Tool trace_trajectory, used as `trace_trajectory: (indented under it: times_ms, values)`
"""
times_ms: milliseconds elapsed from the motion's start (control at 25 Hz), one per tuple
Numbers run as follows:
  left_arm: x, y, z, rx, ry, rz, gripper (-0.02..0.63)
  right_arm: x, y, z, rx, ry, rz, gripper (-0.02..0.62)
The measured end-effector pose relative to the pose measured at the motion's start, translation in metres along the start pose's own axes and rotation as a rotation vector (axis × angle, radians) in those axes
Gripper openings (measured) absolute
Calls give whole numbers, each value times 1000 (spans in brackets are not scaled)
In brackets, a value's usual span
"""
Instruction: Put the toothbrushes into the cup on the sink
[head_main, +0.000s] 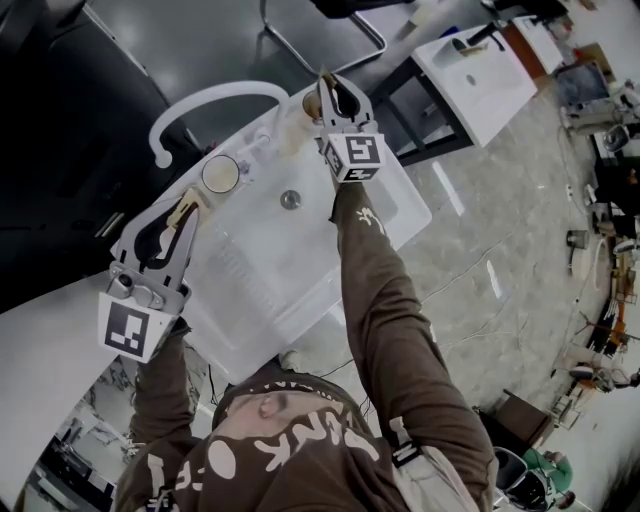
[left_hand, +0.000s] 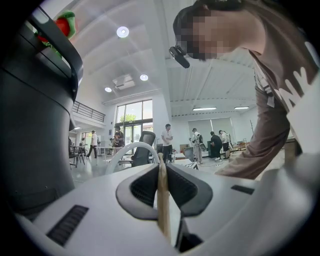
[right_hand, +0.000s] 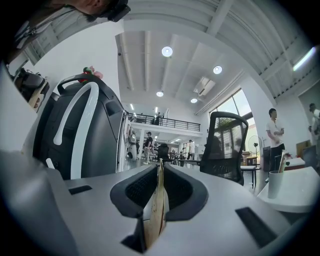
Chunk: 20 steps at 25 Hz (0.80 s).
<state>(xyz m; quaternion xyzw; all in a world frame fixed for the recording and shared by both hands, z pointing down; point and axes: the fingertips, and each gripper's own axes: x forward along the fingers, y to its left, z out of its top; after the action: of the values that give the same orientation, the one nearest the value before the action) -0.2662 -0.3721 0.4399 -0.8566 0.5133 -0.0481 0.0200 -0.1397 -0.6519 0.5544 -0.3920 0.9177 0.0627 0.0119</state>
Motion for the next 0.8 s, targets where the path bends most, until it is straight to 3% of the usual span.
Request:
trace_trajectory:
  times_ms: [160,320,800]
  values:
    - [2,0,3,3,-9,-2,43,-4,0,10,-18,-8,9,66]
    - [3,-2,5,10,-12,-5,43,-10,4,29,-11,-45,38,149]
    - [26,11,8,83,-76,-9,43,-45,32,100,-62,-172,121,155]
